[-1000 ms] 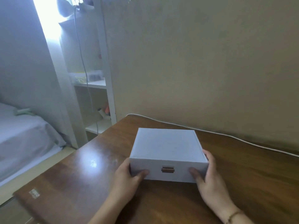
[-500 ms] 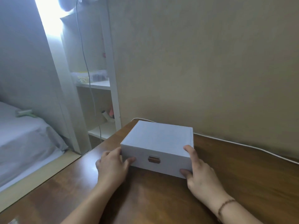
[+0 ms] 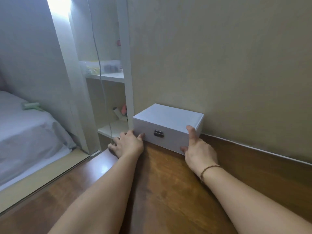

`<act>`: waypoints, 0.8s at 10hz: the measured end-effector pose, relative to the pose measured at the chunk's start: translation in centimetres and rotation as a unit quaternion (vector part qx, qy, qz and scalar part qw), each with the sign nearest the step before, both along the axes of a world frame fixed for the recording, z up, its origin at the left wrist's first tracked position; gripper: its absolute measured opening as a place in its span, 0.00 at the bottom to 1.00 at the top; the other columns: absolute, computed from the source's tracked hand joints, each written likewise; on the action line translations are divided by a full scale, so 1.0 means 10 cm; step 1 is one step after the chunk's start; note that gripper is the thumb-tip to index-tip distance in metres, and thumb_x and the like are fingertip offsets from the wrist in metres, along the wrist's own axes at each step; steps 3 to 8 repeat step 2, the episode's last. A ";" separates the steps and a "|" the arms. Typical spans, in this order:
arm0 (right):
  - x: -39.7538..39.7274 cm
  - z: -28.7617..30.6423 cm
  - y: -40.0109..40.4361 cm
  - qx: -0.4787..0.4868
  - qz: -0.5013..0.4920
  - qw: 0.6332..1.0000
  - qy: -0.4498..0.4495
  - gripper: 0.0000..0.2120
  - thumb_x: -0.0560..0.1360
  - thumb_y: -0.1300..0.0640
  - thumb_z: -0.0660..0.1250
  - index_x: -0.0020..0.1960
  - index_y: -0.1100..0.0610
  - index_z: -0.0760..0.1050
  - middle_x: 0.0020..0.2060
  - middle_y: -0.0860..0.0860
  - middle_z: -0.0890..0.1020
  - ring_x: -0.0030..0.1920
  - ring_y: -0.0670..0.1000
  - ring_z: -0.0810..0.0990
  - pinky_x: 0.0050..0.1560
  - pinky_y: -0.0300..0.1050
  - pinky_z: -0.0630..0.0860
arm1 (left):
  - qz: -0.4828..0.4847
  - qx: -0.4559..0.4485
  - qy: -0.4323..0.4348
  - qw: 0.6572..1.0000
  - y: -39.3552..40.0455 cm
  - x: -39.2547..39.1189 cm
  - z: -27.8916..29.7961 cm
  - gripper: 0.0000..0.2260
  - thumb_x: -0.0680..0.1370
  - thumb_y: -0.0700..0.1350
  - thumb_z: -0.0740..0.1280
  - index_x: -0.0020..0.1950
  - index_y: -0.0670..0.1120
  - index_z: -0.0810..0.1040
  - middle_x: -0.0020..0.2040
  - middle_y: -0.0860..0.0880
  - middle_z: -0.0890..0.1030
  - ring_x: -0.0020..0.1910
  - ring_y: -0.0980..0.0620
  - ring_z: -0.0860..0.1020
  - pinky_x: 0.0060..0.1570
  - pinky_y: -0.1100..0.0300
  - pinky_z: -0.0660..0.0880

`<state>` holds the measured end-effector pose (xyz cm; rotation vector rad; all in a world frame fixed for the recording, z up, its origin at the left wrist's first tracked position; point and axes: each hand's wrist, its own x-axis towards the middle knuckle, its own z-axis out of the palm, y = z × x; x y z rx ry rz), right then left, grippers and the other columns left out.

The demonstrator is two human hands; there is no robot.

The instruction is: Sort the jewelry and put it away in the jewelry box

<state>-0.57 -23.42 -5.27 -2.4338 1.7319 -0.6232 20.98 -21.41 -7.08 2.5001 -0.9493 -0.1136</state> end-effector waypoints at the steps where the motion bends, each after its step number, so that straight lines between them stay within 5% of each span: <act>1: 0.00 -0.01 0.04 0.029 -0.024 0.999 -0.002 0.37 0.79 0.49 0.62 0.72 0.42 0.36 0.43 0.52 0.73 0.38 0.54 0.71 0.37 0.47 0.70 | -0.008 -0.015 -0.014 1.000 0.04 -0.01 0.01 0.24 0.81 0.64 0.58 0.69 0.51 0.74 0.70 0.44 0.72 0.72 0.39 0.65 0.71 0.40 0.59; 2: -0.18 -0.01 0.14 0.052 -0.013 0.998 0.020 0.47 0.79 0.52 0.62 0.72 0.44 0.23 0.45 0.51 0.76 0.38 0.52 0.74 0.40 0.46 0.71 | -0.047 -0.074 -0.005 0.996 0.23 -0.03 -0.04 0.22 0.78 0.60 0.66 0.66 0.47 0.77 0.72 0.44 0.69 0.72 0.41 0.66 0.73 0.45 0.63; 8: -0.18 -0.01 0.14 0.052 -0.013 0.998 0.020 0.47 0.79 0.52 0.62 0.72 0.44 0.23 0.45 0.51 0.76 0.38 0.52 0.74 0.40 0.46 0.71 | -0.047 -0.074 -0.005 0.996 0.23 -0.03 -0.04 0.22 0.78 0.60 0.66 0.66 0.47 0.77 0.72 0.44 0.69 0.72 0.41 0.66 0.73 0.45 0.63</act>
